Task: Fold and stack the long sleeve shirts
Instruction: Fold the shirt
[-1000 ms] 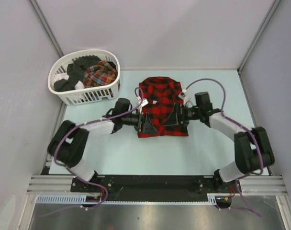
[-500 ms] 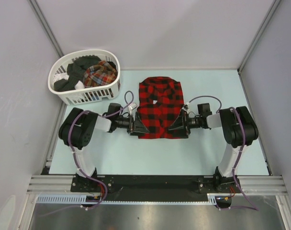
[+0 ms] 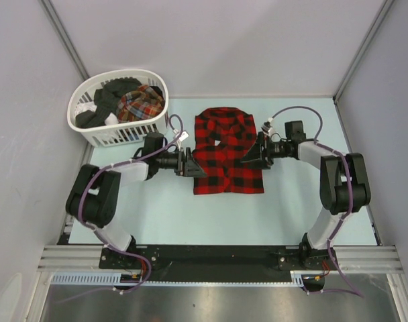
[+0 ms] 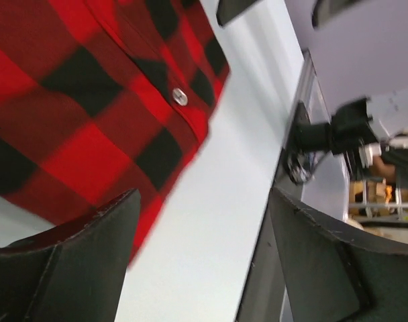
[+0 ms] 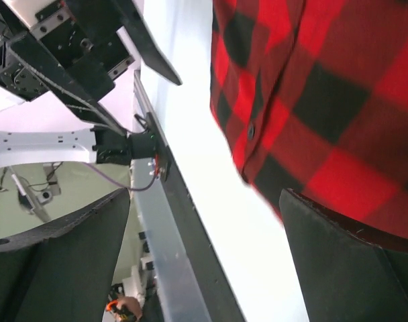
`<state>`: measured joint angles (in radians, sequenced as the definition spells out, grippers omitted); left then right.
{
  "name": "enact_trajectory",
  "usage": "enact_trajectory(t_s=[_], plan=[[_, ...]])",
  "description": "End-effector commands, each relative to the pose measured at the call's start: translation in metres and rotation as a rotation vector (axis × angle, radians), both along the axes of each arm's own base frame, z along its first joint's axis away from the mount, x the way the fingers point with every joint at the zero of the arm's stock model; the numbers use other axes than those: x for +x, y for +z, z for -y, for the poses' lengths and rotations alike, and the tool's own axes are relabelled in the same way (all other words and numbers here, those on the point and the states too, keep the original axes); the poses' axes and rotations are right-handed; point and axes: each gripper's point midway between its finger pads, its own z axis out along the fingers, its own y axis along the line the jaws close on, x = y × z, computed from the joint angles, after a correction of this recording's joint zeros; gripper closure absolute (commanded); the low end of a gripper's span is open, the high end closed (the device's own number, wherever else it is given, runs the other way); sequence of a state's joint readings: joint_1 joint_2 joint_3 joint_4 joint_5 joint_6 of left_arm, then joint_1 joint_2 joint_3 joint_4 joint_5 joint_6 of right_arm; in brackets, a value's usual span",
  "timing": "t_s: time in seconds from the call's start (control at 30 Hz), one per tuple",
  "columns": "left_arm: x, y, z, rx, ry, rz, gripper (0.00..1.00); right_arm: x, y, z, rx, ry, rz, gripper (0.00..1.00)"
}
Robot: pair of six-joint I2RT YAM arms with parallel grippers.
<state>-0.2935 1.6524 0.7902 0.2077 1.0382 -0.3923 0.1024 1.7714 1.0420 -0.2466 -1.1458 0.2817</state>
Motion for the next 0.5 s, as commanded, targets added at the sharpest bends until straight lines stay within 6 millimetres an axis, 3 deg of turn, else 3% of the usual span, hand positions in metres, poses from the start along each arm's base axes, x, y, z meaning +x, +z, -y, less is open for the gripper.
enact_trajectory(t_s=[0.0, 0.07, 0.1, 0.17, 0.2, 0.23, 0.33, 0.43, 0.47], plan=[[0.054, -0.01, 0.017, -0.015, 0.081, 0.034, 0.18, 0.041, -0.015, -0.024, 0.011, -0.026, 0.029, 0.0], [0.079, -0.006, 0.024, -0.043, 0.112, 0.048, 0.2, 0.059, -0.018, -0.028, 0.026, -0.039, 0.043, 0.02], [0.086, -0.027, 0.023, -0.024, 0.132, 0.003, 0.2, 0.068, -0.034, -0.027, 0.028, -0.055, 0.018, 0.02], [0.105, -0.036, 0.019, -0.038, 0.177, -0.023, 0.2, 0.084, -0.045, -0.019, 0.022, -0.085, 0.031, 0.02], [0.107, -0.053, 0.017, -0.027, 0.19, -0.074, 0.19, 0.088, -0.053, -0.015, 0.012, -0.094, 0.027, 0.02], [0.112, -0.061, 0.011, -0.027, 0.211, -0.103, 0.19, 0.089, -0.073, -0.011, -0.002, -0.098, -0.01, 0.02], [0.113, -0.068, 0.001, -0.045, 0.244, -0.159, 0.19, 0.085, -0.093, -0.002, -0.005, -0.11, -0.09, 0.03], [0.105, -0.06, -0.011, -0.057, 0.239, -0.155, 0.18, 0.075, -0.087, 0.003, 0.001, -0.09, -0.097, 0.04], [0.099, -0.058, -0.016, -0.061, 0.234, -0.152, 0.18, 0.07, -0.072, 0.004, 0.015, -0.074, -0.094, 0.04]])
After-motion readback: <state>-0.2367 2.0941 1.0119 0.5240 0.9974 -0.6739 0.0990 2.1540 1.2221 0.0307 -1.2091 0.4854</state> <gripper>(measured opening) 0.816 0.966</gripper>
